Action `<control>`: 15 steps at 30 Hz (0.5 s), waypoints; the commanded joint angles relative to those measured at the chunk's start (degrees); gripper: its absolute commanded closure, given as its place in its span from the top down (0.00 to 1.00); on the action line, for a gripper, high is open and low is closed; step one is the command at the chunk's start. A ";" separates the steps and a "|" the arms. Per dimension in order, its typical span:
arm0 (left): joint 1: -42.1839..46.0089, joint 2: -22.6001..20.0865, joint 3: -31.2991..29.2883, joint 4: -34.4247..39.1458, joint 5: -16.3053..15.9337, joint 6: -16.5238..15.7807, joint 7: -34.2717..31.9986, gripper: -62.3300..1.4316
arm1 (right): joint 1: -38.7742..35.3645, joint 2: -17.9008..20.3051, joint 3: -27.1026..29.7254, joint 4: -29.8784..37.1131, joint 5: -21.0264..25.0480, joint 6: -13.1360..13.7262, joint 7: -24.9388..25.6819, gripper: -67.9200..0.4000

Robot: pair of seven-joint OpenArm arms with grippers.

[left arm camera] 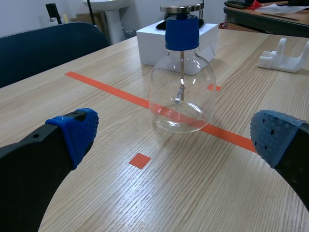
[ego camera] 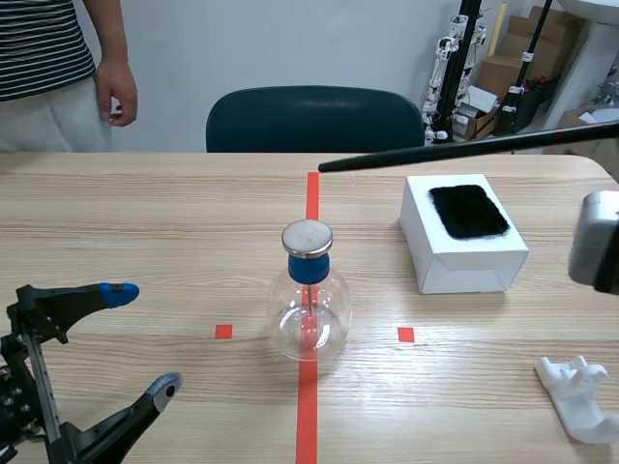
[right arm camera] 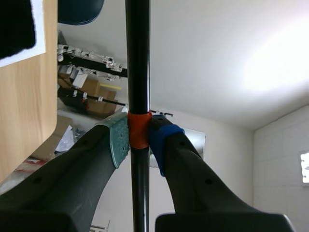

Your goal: Do the electroscope experiment. hold the rod still at the electroscope

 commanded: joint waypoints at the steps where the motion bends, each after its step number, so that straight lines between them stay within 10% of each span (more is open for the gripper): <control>1: -0.17 -0.31 -0.33 0.66 -0.74 0.13 -0.76 1.00 | -2.10 0.44 2.45 1.99 2.25 -0.92 -0.37 0.01; 8: -0.17 -0.31 -0.33 0.66 -0.70 0.13 -0.76 1.00 | -11.89 0.13 12.70 4.42 13.57 -5.70 1.95 0.01; 15: -0.17 -0.31 -0.33 0.66 -0.57 0.13 -0.76 1.00 | -19.04 -8.85 23.69 4.42 22.32 -6.10 13.03 0.01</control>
